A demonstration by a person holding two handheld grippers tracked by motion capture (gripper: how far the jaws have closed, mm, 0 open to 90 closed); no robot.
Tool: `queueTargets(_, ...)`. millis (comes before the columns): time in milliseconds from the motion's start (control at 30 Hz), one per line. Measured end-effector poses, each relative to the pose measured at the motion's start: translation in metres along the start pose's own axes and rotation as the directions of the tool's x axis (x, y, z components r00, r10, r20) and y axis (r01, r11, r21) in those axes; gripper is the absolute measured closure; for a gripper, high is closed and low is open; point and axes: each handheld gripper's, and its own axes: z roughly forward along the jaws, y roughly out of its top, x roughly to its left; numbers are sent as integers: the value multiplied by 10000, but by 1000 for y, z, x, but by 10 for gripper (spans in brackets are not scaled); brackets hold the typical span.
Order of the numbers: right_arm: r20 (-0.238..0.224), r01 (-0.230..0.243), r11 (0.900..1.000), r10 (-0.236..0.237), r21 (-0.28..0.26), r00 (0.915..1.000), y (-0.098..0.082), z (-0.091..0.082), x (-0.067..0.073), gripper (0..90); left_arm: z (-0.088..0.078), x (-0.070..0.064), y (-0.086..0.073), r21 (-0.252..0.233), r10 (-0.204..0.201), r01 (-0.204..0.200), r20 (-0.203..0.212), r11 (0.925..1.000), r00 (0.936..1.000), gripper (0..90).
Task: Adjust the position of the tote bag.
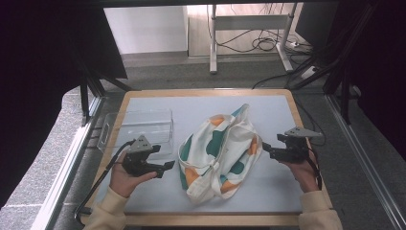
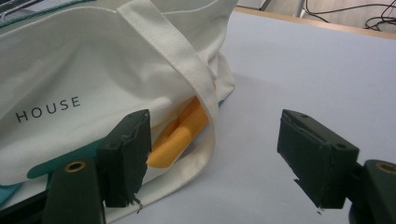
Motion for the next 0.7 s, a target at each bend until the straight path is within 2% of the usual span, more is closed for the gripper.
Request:
queueTargets(200,135,129,9999,-128,-89,9998,1,0,2,263,-2,-9,2,-135,141,-140,76,9998,9999,208)
queueTargets(233,104,140,9999,-139,-98,9998,1,0,3,262,-2,-13,3,-126,205,-201,291,9997,9994,210)
queueTargets(333,56,97,9999,-96,-120,9999,1,-1,3,262,-2,-20,4,-24,399,-399,459,9992,9981,209)
queueTargets(400,52,62,9999,-61,-145,10000,1,-2,3,261,-2,-22,3,-2,368,-369,647,9993,9972,210)
queueTargets(567,58,36,9999,-36,-131,10000,1,-3,2,256,-3,-25,1,19,342,-344,601,9994,9976,212)
queueTargets(667,35,31,9999,-31,-107,10000,0,-2,2,254,-2,-28,0,32,331,-334,744,9994,9967,216)
queueTargets(700,60,36,10000,-36,-63,10000,0,-1,2,254,-1,-30,0,33,302,-306,911,9995,9954,216)
